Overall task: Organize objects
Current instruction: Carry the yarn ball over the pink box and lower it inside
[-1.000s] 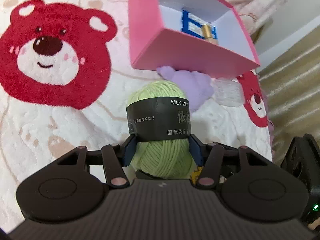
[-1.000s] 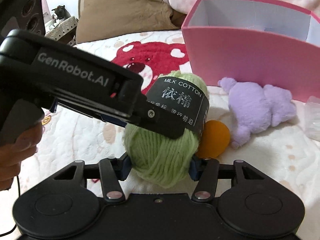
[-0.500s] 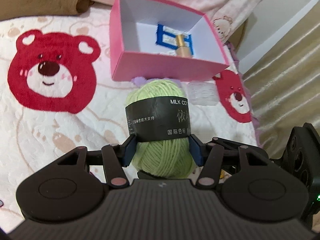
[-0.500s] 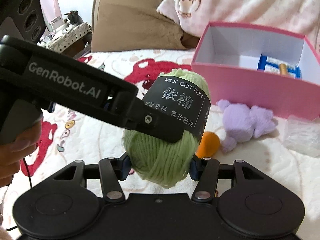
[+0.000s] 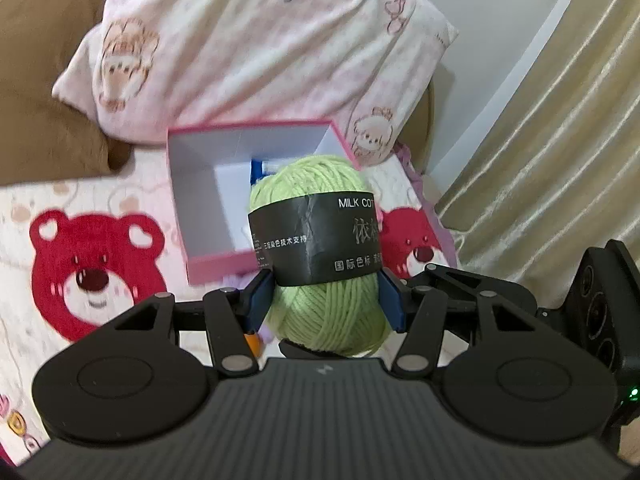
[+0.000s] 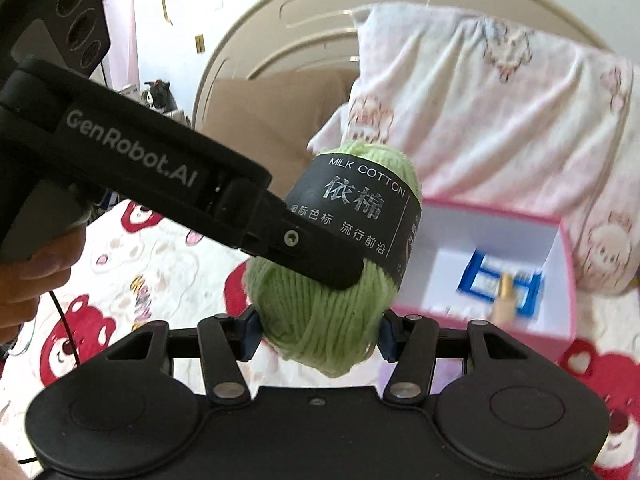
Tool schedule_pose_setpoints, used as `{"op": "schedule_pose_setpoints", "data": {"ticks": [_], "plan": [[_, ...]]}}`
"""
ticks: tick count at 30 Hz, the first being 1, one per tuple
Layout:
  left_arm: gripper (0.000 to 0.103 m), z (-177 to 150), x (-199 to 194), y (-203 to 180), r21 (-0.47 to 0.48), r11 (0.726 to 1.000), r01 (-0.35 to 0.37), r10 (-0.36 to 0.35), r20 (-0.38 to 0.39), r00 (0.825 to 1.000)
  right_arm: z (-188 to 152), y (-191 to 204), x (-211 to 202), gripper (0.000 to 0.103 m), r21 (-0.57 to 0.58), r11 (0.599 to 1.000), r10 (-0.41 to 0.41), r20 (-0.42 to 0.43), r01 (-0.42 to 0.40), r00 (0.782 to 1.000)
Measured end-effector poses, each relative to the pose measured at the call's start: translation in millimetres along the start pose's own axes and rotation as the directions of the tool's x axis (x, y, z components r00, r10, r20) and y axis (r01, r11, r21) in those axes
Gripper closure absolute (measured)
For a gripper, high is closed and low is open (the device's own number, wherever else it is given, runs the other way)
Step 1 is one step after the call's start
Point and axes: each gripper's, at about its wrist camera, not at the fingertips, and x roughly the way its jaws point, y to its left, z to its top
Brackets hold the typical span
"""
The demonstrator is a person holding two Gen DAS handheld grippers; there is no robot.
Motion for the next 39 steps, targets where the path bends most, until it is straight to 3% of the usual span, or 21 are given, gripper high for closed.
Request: {"op": "schedule_pose_setpoints", "data": {"ticks": [7, 11, 19, 27, 39], "plan": [[0.048, 41, 27, -7, 0.039, 0.998, -0.041, 0.041, 0.0, 0.999, 35, -18, 18, 0.042, -0.073, 0.994, -0.084, -0.011, 0.083, 0.996], [0.048, 58, 55, 4, 0.007, 0.999, -0.05, 0.05, 0.003, 0.999, 43, -44, 44, 0.042, -0.053, 0.995, -0.084, -0.02, 0.083, 0.996], [0.048, 80, 123, 52, -0.114, 0.988, -0.109, 0.104, -0.048, 0.993, 49, -86, 109, 0.042, -0.019, 1.0, -0.009, -0.105, 0.007, 0.994], [0.049, 76, 199, 90, -0.151, 0.969, -0.194, 0.163, -0.194, 0.967, 23, -123, 182, 0.042, 0.112, 0.992, 0.081, -0.222, -0.057, 0.972], [0.048, 66, 239, 112, -0.134, 0.961, -0.242, 0.196, -0.287, 0.938, -3, -140, 224, 0.041, 0.189, 0.975, 0.17, -0.315, -0.114, 0.934]]}}
